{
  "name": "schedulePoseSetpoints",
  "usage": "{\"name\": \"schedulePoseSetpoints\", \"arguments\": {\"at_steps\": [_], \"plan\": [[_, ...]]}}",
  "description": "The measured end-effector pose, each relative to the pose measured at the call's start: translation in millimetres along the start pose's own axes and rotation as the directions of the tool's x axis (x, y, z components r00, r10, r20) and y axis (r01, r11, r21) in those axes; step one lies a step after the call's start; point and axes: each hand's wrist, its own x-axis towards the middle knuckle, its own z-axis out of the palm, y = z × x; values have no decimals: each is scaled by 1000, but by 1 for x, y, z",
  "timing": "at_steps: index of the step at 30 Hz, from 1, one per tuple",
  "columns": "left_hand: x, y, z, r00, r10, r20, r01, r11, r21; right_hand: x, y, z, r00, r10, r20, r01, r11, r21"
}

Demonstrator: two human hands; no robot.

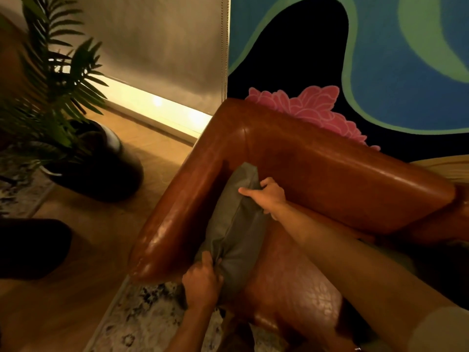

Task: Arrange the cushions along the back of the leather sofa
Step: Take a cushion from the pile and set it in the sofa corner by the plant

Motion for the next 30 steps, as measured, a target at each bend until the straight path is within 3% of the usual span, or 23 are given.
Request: {"name": "schedulePoseSetpoints", "arguments": {"at_steps": [6,11,14,17,21,26,30], "plan": [[4,0,7,1000,-10,-17,10,1000,17,5,18,3,998,36,44,-35,999,-14],[22,5,-1,992,-42,-116,33,996,-84,5,18,27,994,-35,100,44,995,-88],[35,37,-20,978,106,-179,-106,994,9,2,16,41,993,-36,113,47,994,-102],[47,62,-19,962,267,-50,-250,943,219,1,12,45,990,-51,130,62,994,-89],[52,40,-6,987,141,79,-156,958,241,6,12,33,974,-82,213,115,982,-149],[41,9,-14,981,-118,155,136,985,-110,3,37,5,965,-46,258,96,979,-182],[43,6,-15,960,-211,182,241,956,-165,-4,79,-23,969,-28,246,80,976,-200]]}}
